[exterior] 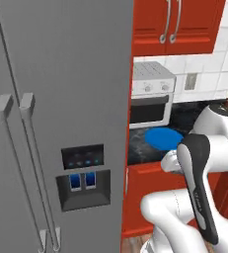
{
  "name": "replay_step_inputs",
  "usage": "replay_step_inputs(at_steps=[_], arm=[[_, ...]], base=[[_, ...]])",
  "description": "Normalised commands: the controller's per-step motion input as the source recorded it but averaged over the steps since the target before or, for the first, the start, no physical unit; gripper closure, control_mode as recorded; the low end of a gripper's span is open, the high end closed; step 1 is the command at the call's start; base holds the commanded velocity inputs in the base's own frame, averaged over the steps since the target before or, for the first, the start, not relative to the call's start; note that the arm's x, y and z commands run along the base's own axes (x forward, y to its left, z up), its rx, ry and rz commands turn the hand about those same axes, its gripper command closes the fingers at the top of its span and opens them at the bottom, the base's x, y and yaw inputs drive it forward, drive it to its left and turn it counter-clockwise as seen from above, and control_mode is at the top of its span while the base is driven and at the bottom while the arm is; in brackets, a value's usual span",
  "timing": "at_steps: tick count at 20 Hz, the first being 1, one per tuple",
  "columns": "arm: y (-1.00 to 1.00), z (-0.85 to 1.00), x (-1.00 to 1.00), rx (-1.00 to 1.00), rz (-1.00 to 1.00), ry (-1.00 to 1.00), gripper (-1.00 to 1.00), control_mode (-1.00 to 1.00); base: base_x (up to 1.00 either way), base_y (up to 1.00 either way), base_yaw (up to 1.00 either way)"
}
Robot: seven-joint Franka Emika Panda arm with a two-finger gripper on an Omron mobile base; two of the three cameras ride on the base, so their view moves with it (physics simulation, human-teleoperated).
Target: Place the eggplant on the top rack of the oven.
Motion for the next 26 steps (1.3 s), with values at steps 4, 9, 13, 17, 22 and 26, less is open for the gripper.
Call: replay_step_inputs(at_steps=[4,9,13,17,22,26], arm=[[0.0,0.0,0.0,0.0,0.0,0.0,1.0,1.0],[0.0,0.0,0.0,0.0,0.0,0.0,1.0,1.0],[0.0,0.0,0.0,0.0,0.0,0.0,1.0,1.0],[0.0,0.0,0.0,0.0,0.0,0.0,1.0,1.0],[0.0,0.0,0.0,0.0,0.0,0.0,1.0,1.0],[0.0,0.0,0.0,0.0,0.0,0.0,1.0,1.0]], base=[[-0.18,1.0,0.09],[-0.09,1.0,0.06],[0.0,1.0,0.05],[0.08,1.0,0.06],[0.26,0.99,0.28],[0.59,1.0,0.34]])
